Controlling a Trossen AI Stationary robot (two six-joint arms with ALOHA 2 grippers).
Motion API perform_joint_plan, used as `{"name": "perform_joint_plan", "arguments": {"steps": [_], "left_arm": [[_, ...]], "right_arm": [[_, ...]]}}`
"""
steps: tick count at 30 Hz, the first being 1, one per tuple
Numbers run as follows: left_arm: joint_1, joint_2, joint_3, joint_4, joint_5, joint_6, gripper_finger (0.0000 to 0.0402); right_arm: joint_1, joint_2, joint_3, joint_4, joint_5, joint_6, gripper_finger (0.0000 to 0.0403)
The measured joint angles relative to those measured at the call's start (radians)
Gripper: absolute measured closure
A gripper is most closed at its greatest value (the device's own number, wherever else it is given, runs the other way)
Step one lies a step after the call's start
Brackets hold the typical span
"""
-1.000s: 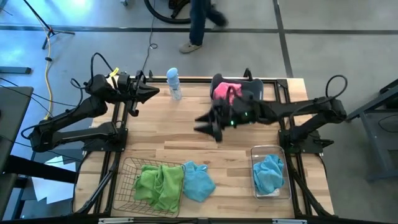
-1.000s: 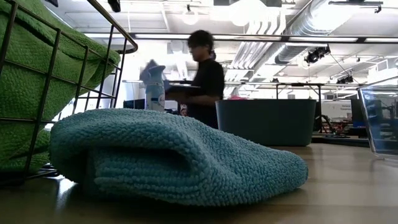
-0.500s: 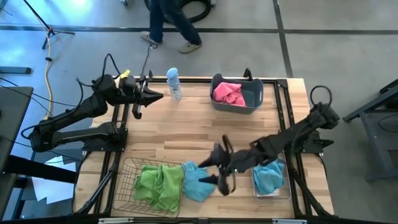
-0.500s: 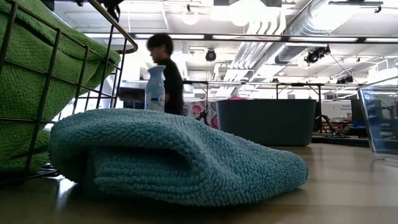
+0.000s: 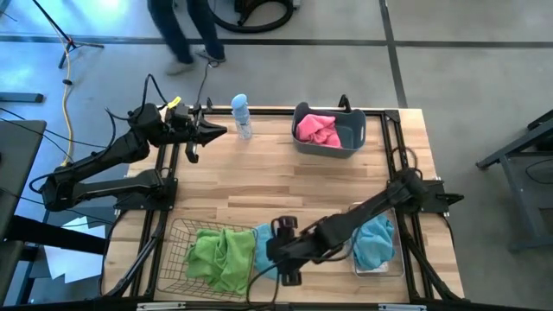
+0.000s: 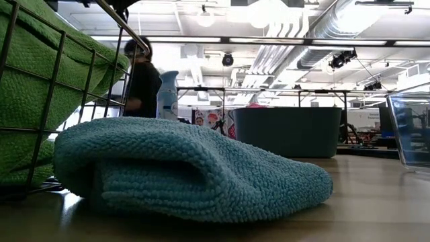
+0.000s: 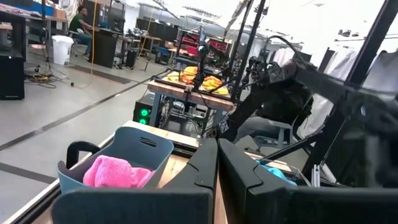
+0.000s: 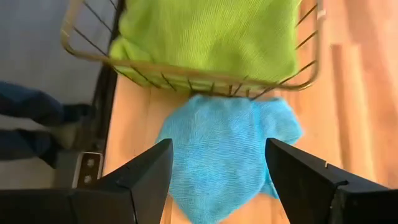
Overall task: Sort microfiber towel by color & place in baskets
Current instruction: Put the blue towel into the transparent bin
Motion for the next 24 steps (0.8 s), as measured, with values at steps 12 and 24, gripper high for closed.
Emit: {"name": "perform_joint_plan", "arguments": {"steps": [12, 24], "left_arm": [[0.000, 0.000, 0.000, 0.000, 0.001, 0.011, 0.0401], [0.000, 0.000, 0.000, 0.000, 0.001, 0.025, 0.0401]], "right_arm": [[-0.012, 0.198, -0.002, 0.048, -0.126, 0.067, 0.0151], [-0.018, 0.266, -0.003, 0.057, -0.073, 0.119, 0.0151]]}}
